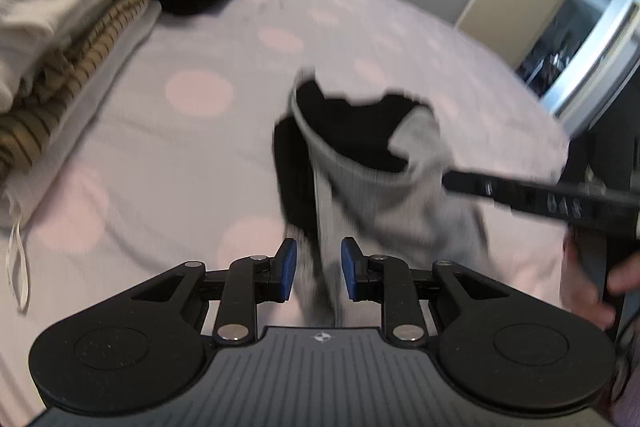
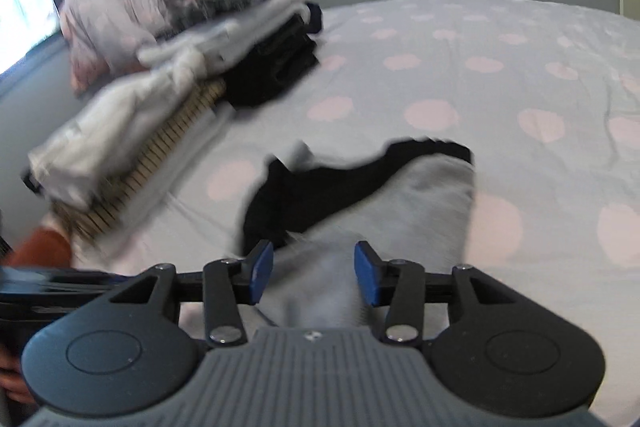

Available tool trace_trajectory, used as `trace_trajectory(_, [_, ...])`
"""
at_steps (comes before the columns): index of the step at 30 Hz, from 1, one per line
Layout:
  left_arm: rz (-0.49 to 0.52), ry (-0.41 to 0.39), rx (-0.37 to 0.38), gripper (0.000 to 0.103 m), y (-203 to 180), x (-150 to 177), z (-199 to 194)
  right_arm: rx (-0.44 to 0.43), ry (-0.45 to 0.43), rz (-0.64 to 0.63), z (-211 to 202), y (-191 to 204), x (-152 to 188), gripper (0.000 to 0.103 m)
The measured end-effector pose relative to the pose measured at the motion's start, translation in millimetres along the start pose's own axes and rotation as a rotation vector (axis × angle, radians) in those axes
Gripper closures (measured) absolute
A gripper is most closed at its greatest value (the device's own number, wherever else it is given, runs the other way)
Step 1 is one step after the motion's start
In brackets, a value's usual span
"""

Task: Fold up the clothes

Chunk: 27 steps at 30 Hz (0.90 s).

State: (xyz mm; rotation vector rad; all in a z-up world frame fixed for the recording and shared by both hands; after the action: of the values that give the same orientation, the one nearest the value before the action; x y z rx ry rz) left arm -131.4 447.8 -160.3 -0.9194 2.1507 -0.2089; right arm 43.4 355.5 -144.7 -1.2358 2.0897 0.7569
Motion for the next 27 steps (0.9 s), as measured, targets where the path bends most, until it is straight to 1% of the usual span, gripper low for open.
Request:
trace_trajectory(1, [0.011,0.02,-0.009,0.076,-1,4,3,0.007,0.007,0.007,3,-3,3,0.055])
trace_trajectory(5, [0.066,0.091,-0.071,0.076,-5,18,15,-0.032,0.024,0.068,7,-11,8,0.055])
trace_trajectory(6, [0.072,0.105,-0.093,0.076,-4,21,17,-0.038,0.021,0.075,7,-11,8,0.056])
trace_trajectory(7, [0.072,0.105,-0.098,0.076,-3,22,18,-0.046,0.017,0.082,8,-11,8,0.056])
trace_trajectory(9, [0.061,0.101,-0.099,0.076,-2,24,16,-0.061,0.01,0.097,8,-9,8,0.064])
trace_trajectory(10, [0.057,0.097,-0.1,0.076,-2,25,16,-0.069,0.007,0.104,9,-8,8,0.07])
trace_trajectory(11, [0.053,0.093,-0.1,0.076,-1,25,15,-0.07,0.004,0.102,9,-7,8,0.08])
trace_trajectory(13, [0.046,0.083,-0.093,0.076,-1,26,12,-0.077,-0.007,0.081,4,-3,9,0.091])
trace_trajectory(15, [0.031,0.075,-0.088,0.075,1,26,9,-0.093,-0.023,0.057,-4,3,8,0.095])
trace_trajectory(19, [-0.03,0.045,-0.068,0.075,7,24,1,-0.153,-0.071,0.008,-25,19,4,0.096])
trace_trajectory(22, [-0.063,0.016,-0.072,0.075,10,23,-6,-0.197,-0.094,-0.053,-38,33,7,0.096])
trace_trajectory(25, [-0.119,-0.012,-0.094,0.075,20,21,-15,-0.226,-0.092,-0.147,-46,51,15,0.097])
trace_trajectory(27, [-0.153,-0.026,-0.09,0.075,26,20,-19,-0.245,-0.071,-0.211,-45,62,24,0.097])
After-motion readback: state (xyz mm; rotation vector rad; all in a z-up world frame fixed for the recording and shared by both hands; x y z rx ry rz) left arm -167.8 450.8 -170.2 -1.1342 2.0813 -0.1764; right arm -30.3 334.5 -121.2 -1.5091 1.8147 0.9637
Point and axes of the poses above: each gripper's, at about its wrist camera, not at the fingertips, and z roughly the way its jaws point, y to its left, x to its underside, the point moved 4 cm from there along z, roughly the way its jaws point, and after that the axes turned 7 degrees about x, right-handed, at the moved point
